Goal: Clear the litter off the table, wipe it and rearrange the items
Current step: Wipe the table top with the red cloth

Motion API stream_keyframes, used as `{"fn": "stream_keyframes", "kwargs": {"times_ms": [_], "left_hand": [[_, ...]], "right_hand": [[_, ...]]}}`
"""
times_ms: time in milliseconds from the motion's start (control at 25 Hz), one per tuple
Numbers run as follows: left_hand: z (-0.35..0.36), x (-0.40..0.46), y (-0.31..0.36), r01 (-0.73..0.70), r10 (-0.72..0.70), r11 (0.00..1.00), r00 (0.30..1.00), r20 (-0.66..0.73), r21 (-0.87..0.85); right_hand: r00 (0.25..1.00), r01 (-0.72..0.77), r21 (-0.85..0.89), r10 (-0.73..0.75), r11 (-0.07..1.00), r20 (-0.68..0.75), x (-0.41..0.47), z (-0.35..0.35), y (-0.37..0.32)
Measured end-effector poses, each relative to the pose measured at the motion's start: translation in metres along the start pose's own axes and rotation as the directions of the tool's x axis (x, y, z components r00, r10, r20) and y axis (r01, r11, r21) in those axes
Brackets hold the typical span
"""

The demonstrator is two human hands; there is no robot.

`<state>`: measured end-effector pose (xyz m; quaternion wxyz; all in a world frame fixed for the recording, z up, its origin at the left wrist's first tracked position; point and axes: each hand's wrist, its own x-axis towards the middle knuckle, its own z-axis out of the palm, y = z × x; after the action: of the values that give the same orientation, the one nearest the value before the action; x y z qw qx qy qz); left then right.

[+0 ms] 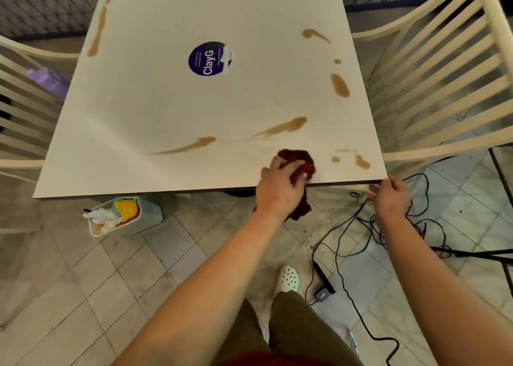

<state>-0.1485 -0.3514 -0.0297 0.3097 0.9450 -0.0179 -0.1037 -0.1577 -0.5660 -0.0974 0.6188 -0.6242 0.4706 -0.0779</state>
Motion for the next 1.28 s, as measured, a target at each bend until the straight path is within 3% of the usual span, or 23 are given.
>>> {"fn": "stream_keyframes", "kwargs": {"times_ms": [80, 160, 240, 320, 520, 680, 760, 920, 1040, 1120, 1200, 1280], "left_hand": [[-0.039, 0.001, -0.025, 0.117, -0.136, 0.989, 0.950, -0.282, -0.086], [-0.086, 0.003, -0.087, 0.349, -0.322, 0.937, 0.822, -0.470, -0.032], [-0.126, 0.000, -0.159, 0.627, -0.547, 0.779, 0.685, -0.480, 0.008], [-0.141, -0.004, -0.205, 0.739, -0.644, 0.670, 0.623, -0.445, 0.064], [-0.136, 0.014, -0.217, 0.727, -0.614, 0.675, 0.647, -0.451, 0.125], [-0.141, 0.029, -0.215, 0.650, -0.554, 0.715, 0.751, -0.358, 0.258], [-0.135, 0.039, -0.200, 0.553, -0.467, 0.768, 0.829, -0.308, 0.323], [-0.100, 0.068, -0.144, 0.417, -0.356, 0.845, 0.906, -0.228, 0.336], [-0.064, 0.072, -0.091, 0.156, -0.156, 0.911, 0.987, -0.031, 0.382], [-0.061, 0.062, -0.083, -0.006, -0.035, 0.919, 0.995, 0.095, 0.395], [-0.081, 0.055, -0.116, -0.062, 0.030, 0.908, 0.996, 0.085, 0.414], [-0.114, 0.058, -0.166, 0.046, -0.025, 0.892, 0.998, -0.051, 0.451]], "right_hand": [[0.996, -0.068, 0.084, 0.073, 0.994, -0.052, -0.004, 0.008, -0.003], [0.989, -0.112, 0.192, 0.128, 0.975, -0.075, -0.007, 0.016, -0.005], [0.989, -0.112, 0.255, 0.133, 0.960, -0.069, -0.010, 0.019, -0.007], [0.993, -0.096, 0.273, 0.109, 0.957, -0.034, -0.013, 0.017, -0.007], [0.991, -0.136, 0.298, 0.127, 0.945, 0.051, -0.014, 0.008, -0.014], [0.987, -0.160, 0.263, 0.151, 0.951, 0.055, -0.018, 0.011, -0.023], [0.988, -0.152, 0.222, 0.150, 0.963, 0.027, -0.020, 0.012, -0.022], [0.993, -0.114, 0.150, 0.116, 0.982, -0.007, -0.021, 0.017, -0.026], [0.993, -0.120, 0.150, 0.122, 0.981, -0.003, -0.025, 0.018, -0.031], [0.993, -0.120, 0.151, 0.121, 0.981, 0.008, -0.025, 0.017, -0.029], [0.991, -0.132, 0.149, 0.131, 0.980, 0.014, -0.023, 0.017, -0.027], [0.988, -0.155, 0.146, 0.153, 0.977, 0.022, -0.018, 0.012, -0.027]]}}
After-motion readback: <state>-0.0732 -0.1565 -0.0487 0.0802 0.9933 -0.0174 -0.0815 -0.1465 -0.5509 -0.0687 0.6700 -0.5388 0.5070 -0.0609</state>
